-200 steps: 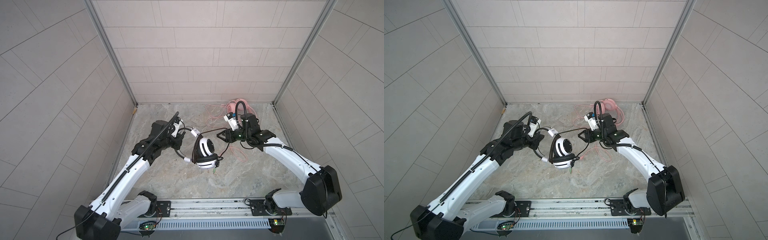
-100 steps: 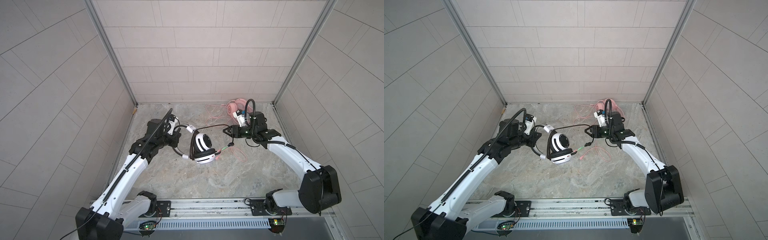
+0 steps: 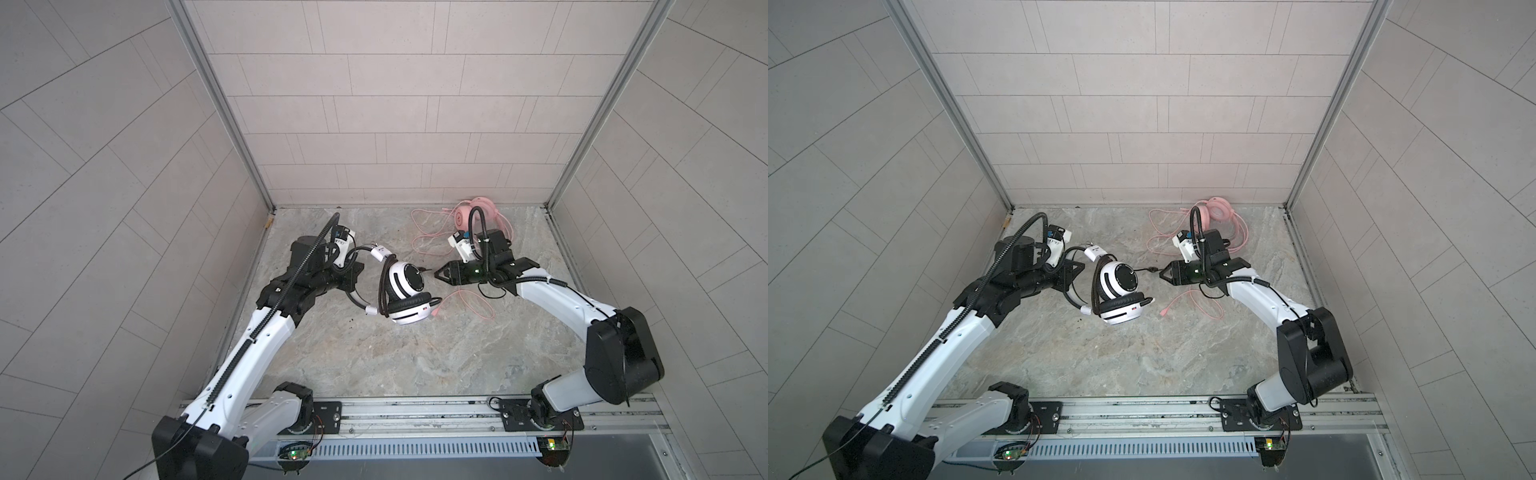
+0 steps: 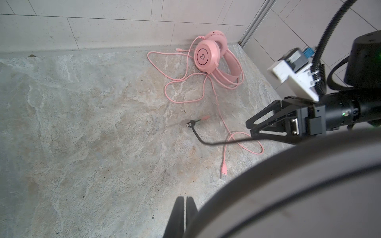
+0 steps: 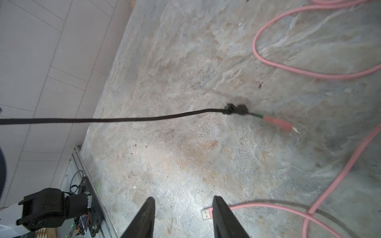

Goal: Wrap the headphones

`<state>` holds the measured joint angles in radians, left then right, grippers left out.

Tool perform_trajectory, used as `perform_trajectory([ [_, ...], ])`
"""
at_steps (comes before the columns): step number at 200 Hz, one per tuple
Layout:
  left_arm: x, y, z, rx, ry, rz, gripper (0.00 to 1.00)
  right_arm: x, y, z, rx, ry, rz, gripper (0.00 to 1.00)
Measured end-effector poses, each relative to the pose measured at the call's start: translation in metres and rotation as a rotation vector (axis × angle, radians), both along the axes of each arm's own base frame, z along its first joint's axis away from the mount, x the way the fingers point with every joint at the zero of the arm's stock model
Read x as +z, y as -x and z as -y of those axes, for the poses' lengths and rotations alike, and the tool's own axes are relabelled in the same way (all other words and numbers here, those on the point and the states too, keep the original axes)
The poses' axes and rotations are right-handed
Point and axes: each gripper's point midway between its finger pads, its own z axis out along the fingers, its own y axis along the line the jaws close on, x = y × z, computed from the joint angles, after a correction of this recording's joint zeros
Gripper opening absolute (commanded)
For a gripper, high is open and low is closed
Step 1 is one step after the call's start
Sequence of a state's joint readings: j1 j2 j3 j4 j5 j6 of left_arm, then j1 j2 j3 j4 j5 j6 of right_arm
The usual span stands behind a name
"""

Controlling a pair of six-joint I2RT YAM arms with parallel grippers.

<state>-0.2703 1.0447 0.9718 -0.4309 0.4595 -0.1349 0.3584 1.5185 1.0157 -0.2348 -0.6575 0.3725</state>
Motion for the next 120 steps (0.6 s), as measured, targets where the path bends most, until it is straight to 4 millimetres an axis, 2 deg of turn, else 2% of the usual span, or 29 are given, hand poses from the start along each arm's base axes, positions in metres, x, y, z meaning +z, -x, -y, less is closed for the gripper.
perform_trajectory([
  [21,0.000,0.000,0.000,-0.002,0.003,0.000,0.00,-0.026,0.004,-0.011,0.027,0.057,-0.035,0.47],
  [42,0.000,0.000,0.000,-0.002,0.002,-0.001,0.00,-0.045,0.006,-0.013,0.032,0.117,-0.051,0.47],
  [80,-0.002,-0.001,-0.001,0.000,0.009,-0.013,0.00,-0.048,-0.003,-0.011,0.024,0.147,-0.006,0.49],
  [85,-0.002,-0.001,-0.001,0.001,0.011,-0.014,0.00,-0.050,-0.004,-0.014,0.030,0.144,-0.002,0.60],
  [96,-0.002,-0.002,-0.002,0.005,0.013,-0.015,0.00,-0.056,-0.007,-0.023,0.049,0.136,-0.009,0.76],
  [120,-0.002,-0.004,-0.005,0.016,0.014,-0.015,0.00,-0.077,-0.018,-0.044,0.104,0.143,-0.011,0.80],
])
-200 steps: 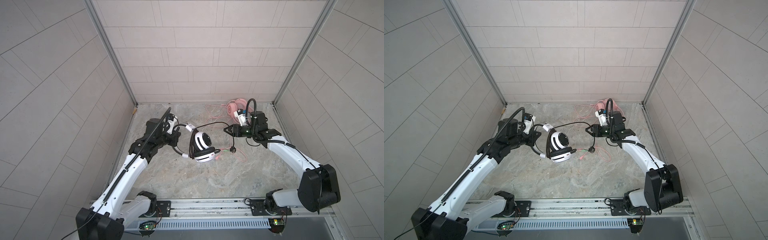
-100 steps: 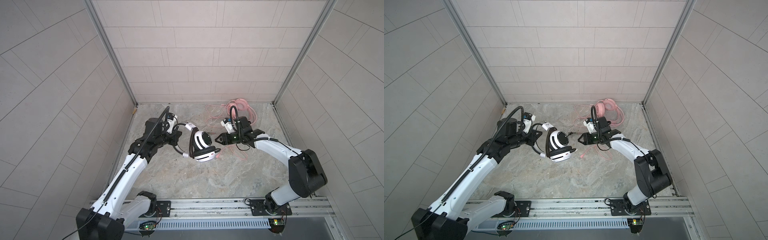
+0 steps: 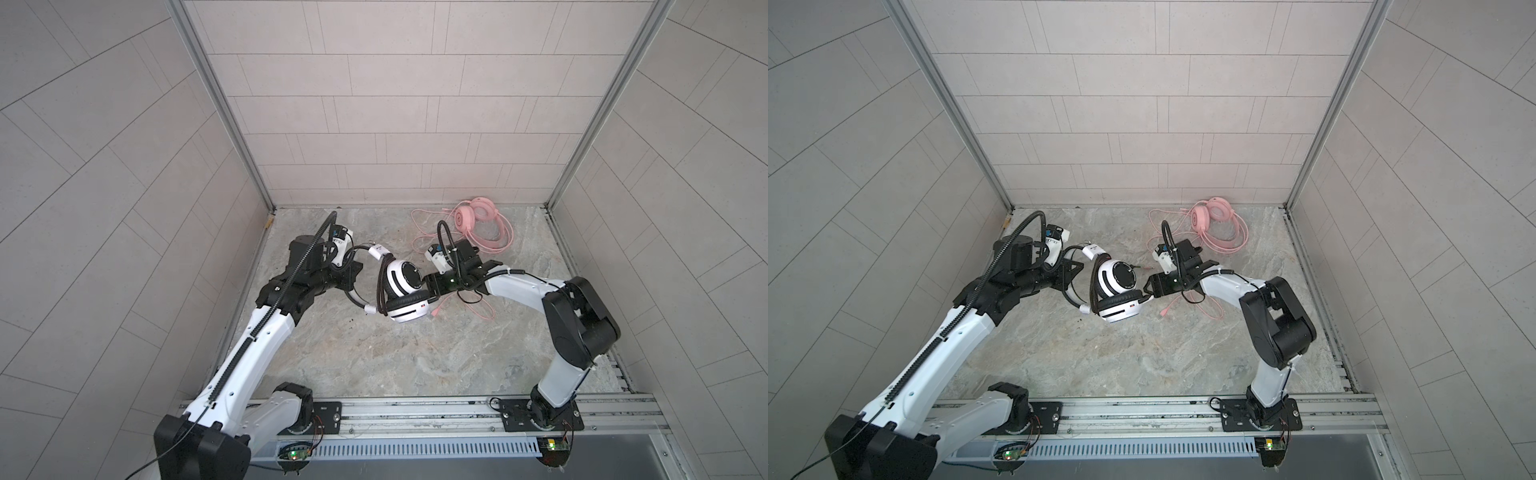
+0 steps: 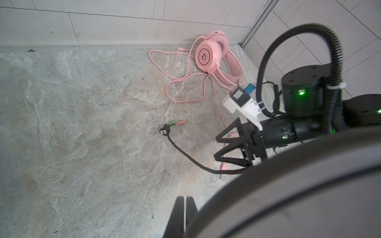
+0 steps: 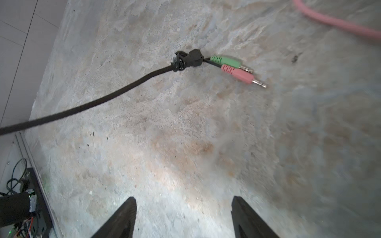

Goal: Wrap the headphones

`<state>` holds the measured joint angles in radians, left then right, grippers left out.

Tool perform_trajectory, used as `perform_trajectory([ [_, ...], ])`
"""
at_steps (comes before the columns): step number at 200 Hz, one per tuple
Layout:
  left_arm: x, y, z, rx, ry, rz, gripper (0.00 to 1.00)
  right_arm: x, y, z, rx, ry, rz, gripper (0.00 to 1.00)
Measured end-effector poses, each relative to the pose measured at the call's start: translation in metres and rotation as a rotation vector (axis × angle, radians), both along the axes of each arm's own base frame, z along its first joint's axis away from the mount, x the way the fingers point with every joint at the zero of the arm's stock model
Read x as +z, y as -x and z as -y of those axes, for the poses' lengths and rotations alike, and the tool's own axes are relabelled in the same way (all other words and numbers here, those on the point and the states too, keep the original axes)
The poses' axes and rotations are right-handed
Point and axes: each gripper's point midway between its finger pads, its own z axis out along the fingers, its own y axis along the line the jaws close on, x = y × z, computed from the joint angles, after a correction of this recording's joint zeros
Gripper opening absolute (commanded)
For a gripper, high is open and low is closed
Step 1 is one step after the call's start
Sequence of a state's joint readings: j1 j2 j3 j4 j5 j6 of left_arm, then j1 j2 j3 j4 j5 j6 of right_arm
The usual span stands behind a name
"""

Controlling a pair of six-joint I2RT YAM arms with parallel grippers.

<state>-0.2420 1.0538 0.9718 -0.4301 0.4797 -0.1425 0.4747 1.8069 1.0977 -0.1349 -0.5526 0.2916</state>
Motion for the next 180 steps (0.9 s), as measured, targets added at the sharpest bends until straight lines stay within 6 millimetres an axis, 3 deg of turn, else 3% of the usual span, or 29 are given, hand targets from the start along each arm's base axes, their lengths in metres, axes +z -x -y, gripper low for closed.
perform_trajectory([
  [28,0.001,-0.002,-0.004,0.011,0.009,-0.002,0.00,-0.013,-0.015,-0.017,0.039,-0.005,0.023,0.81],
  [77,0.004,-0.009,-0.009,0.029,0.052,-0.005,0.00,0.000,-0.051,-0.037,0.140,0.000,0.189,0.80],
  [150,0.000,-0.020,-0.012,0.037,0.121,-0.042,0.00,-0.012,-0.060,-0.058,0.258,0.043,0.273,0.80],
  [180,-0.002,-0.020,-0.010,0.028,0.140,-0.058,0.00,-0.002,-0.075,-0.076,0.280,0.035,0.316,0.80],
])
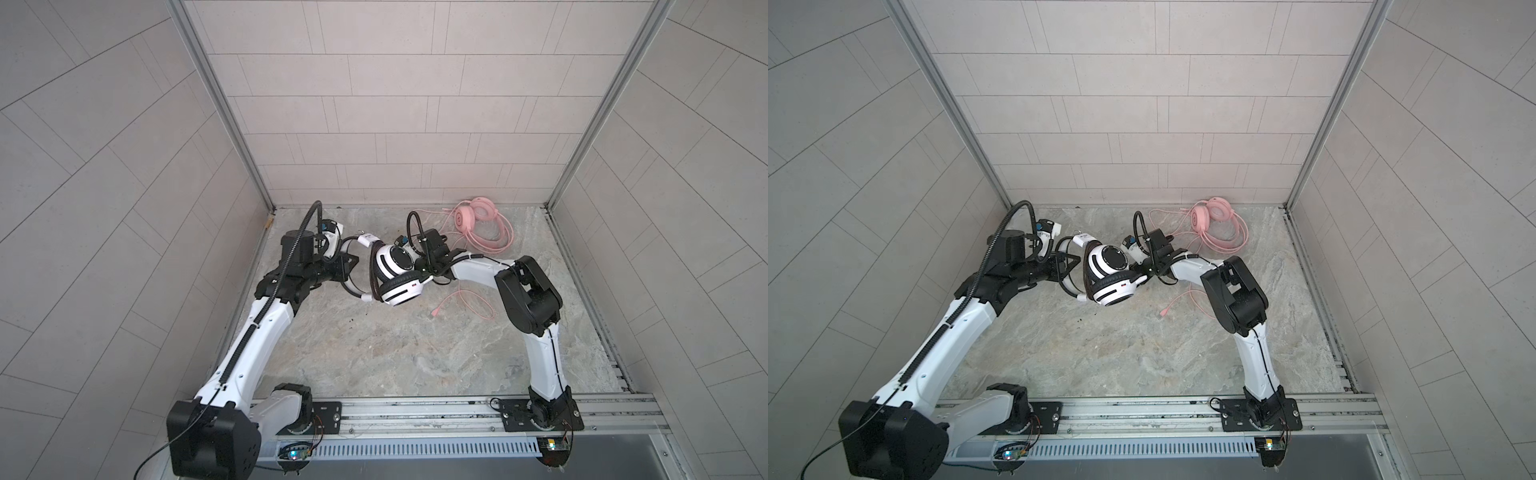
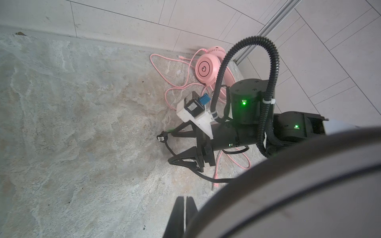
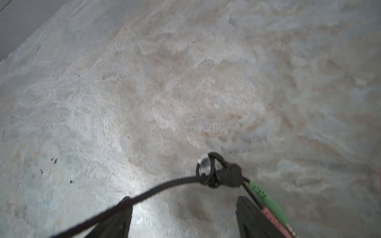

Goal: Wrap the headphones

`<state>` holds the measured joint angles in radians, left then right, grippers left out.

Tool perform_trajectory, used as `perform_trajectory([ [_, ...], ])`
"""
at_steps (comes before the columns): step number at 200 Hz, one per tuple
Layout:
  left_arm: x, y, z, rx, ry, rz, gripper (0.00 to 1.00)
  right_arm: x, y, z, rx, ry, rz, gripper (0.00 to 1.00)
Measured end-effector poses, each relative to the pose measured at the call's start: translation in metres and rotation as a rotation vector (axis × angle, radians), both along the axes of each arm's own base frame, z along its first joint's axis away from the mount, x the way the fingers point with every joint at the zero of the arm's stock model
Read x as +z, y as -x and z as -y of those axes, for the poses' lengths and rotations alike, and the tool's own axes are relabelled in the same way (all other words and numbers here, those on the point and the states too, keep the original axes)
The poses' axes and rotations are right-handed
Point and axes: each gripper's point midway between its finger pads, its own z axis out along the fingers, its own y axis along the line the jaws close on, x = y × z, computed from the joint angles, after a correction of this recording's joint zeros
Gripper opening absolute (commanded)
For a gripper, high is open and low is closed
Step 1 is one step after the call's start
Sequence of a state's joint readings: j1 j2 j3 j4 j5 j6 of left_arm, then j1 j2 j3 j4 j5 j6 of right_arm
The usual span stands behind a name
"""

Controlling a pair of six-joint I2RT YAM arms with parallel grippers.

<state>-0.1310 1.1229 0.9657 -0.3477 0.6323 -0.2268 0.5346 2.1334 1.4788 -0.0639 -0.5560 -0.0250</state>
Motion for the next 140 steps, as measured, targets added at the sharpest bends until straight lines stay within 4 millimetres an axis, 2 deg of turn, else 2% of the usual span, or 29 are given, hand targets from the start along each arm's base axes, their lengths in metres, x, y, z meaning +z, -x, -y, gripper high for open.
perform_trajectory([
  [29,0.000,0.001,0.001,-0.006,0.006,-0.003,0.00,0.013,-0.015,-0.010,0.007,-0.006,0.039,0.81],
  [49,0.000,0.001,0.002,-0.008,0.010,-0.006,0.00,0.015,-0.024,-0.013,0.009,0.006,0.051,0.81],
  [69,-0.002,0.000,0.001,-0.008,0.013,-0.013,0.00,0.005,-0.033,-0.016,0.010,0.025,0.040,0.80],
  [104,-0.005,-0.001,0.001,-0.006,0.016,-0.025,0.00,-0.026,-0.044,-0.014,0.003,0.069,-0.033,0.78],
  [122,-0.005,-0.001,0.001,-0.007,0.017,-0.027,0.00,-0.025,-0.051,-0.013,-0.006,0.065,-0.042,0.75],
  [140,-0.005,-0.001,0.002,-0.008,0.019,-0.028,0.00,-0.023,-0.056,-0.007,-0.025,0.064,-0.067,0.65],
])
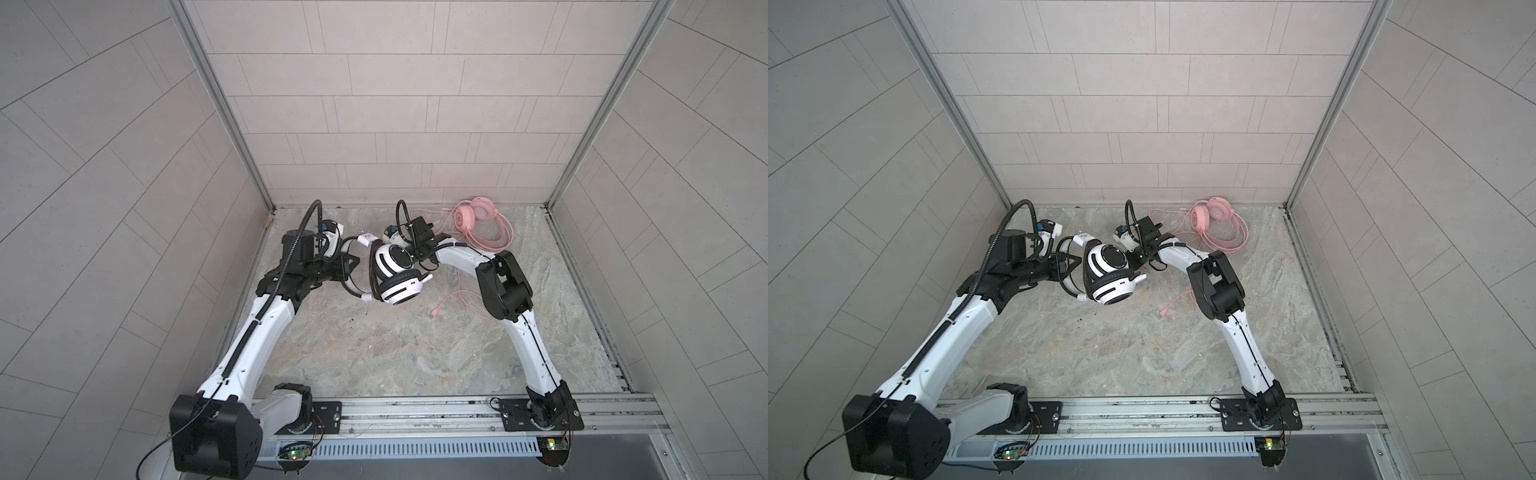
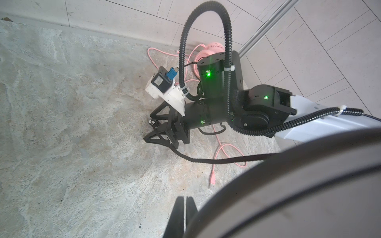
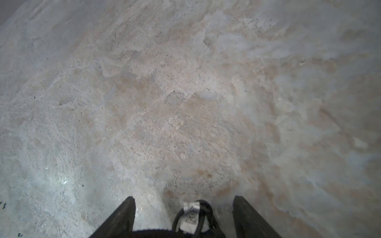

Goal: Wrap the headphones

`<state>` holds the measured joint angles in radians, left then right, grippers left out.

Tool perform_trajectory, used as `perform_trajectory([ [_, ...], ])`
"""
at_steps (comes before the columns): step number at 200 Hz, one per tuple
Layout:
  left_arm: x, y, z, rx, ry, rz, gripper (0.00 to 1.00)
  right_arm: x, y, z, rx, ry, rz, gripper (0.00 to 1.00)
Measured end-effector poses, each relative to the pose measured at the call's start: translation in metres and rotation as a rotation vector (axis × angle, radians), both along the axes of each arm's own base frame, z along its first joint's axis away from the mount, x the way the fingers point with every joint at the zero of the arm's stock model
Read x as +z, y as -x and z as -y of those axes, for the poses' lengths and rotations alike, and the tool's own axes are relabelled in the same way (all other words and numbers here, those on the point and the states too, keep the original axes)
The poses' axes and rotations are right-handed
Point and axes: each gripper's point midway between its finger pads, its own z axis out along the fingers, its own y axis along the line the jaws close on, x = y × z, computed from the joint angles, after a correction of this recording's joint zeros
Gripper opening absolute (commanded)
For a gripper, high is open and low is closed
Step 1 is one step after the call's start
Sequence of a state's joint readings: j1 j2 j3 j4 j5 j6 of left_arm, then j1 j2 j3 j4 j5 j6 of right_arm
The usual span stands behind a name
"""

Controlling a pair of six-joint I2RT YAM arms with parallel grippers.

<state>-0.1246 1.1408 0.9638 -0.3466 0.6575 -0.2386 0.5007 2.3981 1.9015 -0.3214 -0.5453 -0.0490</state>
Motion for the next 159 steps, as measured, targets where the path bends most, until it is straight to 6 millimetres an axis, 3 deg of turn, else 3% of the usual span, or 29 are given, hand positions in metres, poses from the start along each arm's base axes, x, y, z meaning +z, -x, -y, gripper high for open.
perform_trajectory([
  [44,0.000,0.000,0.000,-0.002,0.003,-0.001,0.00,-0.007,0.000,0.014,-0.042,0.015,-0.061,0.43],
  [118,0.001,0.000,-0.001,0.004,0.007,-0.003,0.00,-0.012,0.004,0.009,-0.111,-0.016,-0.118,0.04],
  [159,0.000,-0.001,-0.002,0.007,0.008,-0.004,0.00,-0.012,0.001,0.010,-0.179,-0.001,-0.124,0.00],
])
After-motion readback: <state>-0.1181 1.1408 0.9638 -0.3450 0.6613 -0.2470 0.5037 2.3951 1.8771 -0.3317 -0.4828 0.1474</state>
